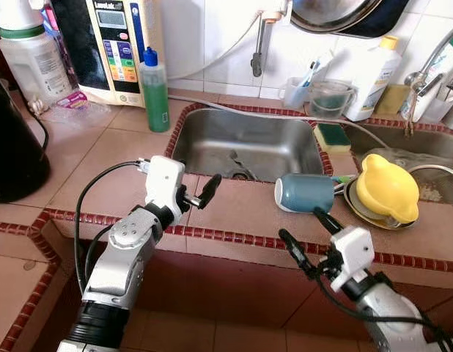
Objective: Kitchen organization
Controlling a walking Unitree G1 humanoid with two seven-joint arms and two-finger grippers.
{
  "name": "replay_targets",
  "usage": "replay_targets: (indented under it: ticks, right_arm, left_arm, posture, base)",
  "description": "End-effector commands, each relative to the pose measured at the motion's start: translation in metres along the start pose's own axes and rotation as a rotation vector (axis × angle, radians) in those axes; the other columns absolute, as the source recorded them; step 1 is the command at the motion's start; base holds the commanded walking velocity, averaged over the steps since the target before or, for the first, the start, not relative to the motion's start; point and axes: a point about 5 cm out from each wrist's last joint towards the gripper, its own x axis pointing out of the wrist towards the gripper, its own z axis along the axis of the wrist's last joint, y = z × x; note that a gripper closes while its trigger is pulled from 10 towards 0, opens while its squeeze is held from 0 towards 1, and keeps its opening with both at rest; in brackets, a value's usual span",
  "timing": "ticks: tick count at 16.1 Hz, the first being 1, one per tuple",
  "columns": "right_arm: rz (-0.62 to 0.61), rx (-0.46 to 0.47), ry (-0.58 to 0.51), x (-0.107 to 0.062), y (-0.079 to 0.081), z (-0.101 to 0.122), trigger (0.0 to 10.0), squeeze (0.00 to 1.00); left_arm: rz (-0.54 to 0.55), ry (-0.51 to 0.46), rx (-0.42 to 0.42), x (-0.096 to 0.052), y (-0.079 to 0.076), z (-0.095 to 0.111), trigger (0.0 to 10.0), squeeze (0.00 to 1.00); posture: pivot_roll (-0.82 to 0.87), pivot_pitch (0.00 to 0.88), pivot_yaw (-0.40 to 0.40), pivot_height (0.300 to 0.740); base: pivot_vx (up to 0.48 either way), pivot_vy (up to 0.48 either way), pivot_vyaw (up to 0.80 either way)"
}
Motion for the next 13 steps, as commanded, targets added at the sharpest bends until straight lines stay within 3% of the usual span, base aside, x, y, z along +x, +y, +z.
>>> replay_targets:
  ticks: [1,5,7,10,13]
  right_arm:
    - [-0.023,-0.016,0.014,-0.005,-0.003,-0.004,10.0,0.0]
    - [-0.055,-0.024,0.031,-0.012,-0.002,-0.01,10.0,0.0]
    - [-0.101,-0.029,0.022,-0.017,-0.006,-0.009,10.0,0.0]
    - [-0.161,-0.019,0.027,-0.026,-0.013,-0.011,10.0,0.0]
    - [-0.175,-0.011,0.023,-0.028,-0.013,-0.01,10.0,0.0]
  left_arm:
    - [-0.049,0.01,0.028,0.003,-0.004,0.0,10.0,0.0]
    - [-0.173,0.03,0.061,-0.003,-0.017,-0.006,10.0,0.0]
    - [-0.269,0.053,0.11,-0.007,-0.032,-0.013,10.0,0.0]
    - [-0.289,0.052,0.087,-0.007,-0.043,-0.016,10.0,0.0]
    - [-0.273,0.049,0.071,-0.006,-0.043,-0.018,10.0,0.0]
  posture:
    - [-0.19,0.024,0.002,0.74]
    - [-0.2,0.021,0.007,0.74]
    - [-0.21,0.021,0.01,0.74]
    - [-0.22,0.028,0.024,0.74]
    - [-0.22,0.036,0.03,0.74]
  base:
    - [0.0,0.0,0.0]
    - [0.0,0.0,0.0]
    - [0.0,0.0,0.0]
    - [0.0,0.0,0.0]
    - [0.0,0.0,0.0]
